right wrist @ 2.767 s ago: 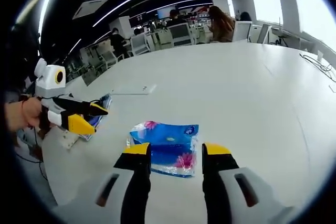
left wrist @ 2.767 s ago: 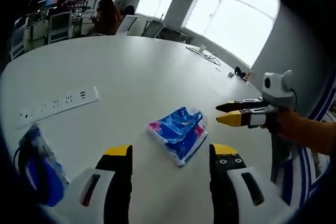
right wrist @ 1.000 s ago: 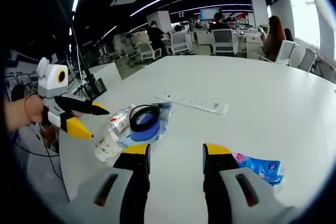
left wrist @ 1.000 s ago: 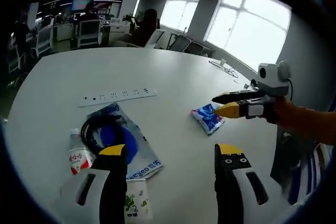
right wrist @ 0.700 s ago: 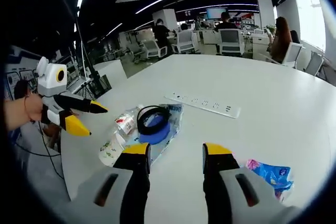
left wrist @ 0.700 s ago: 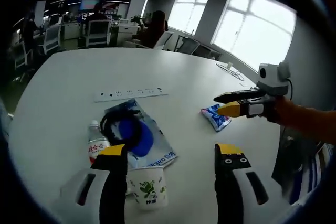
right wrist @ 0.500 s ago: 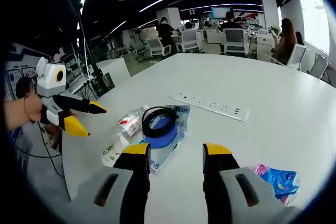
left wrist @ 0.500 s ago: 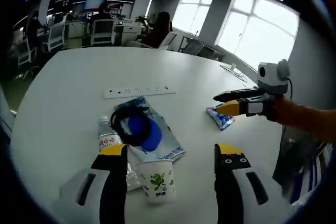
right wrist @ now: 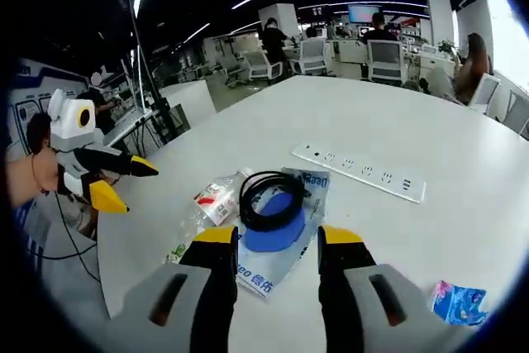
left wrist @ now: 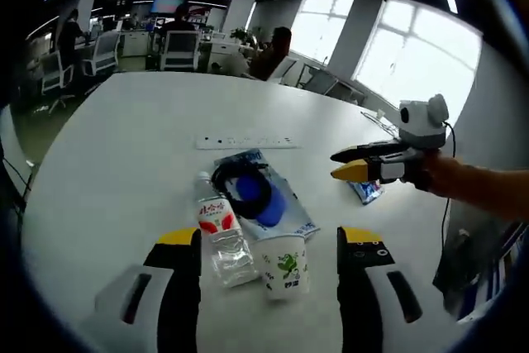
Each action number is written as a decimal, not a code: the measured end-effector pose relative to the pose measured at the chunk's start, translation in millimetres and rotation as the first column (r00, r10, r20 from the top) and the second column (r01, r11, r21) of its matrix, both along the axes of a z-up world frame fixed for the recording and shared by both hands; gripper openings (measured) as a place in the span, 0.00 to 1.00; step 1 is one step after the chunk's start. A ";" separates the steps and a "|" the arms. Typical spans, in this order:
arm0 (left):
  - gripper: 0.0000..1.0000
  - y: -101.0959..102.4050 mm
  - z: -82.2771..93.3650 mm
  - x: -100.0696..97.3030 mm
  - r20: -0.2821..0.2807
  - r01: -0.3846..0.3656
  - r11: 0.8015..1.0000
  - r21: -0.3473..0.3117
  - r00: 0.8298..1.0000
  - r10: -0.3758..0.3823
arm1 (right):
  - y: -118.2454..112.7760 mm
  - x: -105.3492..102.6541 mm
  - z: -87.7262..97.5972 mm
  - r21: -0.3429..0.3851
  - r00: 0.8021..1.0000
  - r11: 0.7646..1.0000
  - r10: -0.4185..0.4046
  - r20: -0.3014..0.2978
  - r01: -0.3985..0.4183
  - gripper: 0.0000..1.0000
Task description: Arrange the tabletop items into an orderly group along one side of the table until the central work area is clear of visible clutter.
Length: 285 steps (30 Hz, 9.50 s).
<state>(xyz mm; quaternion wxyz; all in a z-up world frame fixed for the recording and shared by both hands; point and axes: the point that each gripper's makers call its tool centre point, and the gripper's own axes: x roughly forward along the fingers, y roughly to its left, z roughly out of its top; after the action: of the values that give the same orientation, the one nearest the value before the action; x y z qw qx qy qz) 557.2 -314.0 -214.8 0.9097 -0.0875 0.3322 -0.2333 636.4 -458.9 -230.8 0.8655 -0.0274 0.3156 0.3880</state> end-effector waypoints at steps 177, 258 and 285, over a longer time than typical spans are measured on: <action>0.38 -64.2 -4.8 93.5 0.078 0.105 0.994 0.001 0.991 -0.105 | 12.1 36.5 24.0 0.128 0.951 0.950 -0.297 0.090 0.285 0.00; 0.05 -360.9 -96.4 -24.8 -0.206 0.465 0.884 0.033 0.869 -0.450 | -285.8 -107.8 -79.0 0.050 0.785 0.808 -0.553 -0.279 0.587 0.03; 0.05 -369.9 -109.9 -15.4 -0.259 0.455 0.890 0.019 0.862 -0.435 | -295.0 -99.5 -94.0 0.029 0.761 0.802 -0.554 -0.337 0.597 0.03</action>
<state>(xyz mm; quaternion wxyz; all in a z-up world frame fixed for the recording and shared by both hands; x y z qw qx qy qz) 541.8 -683.9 -324.7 0.7853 -0.0007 0.4631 -0.4109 536.9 -753.9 -324.8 0.8814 0.1909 0.4144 0.1225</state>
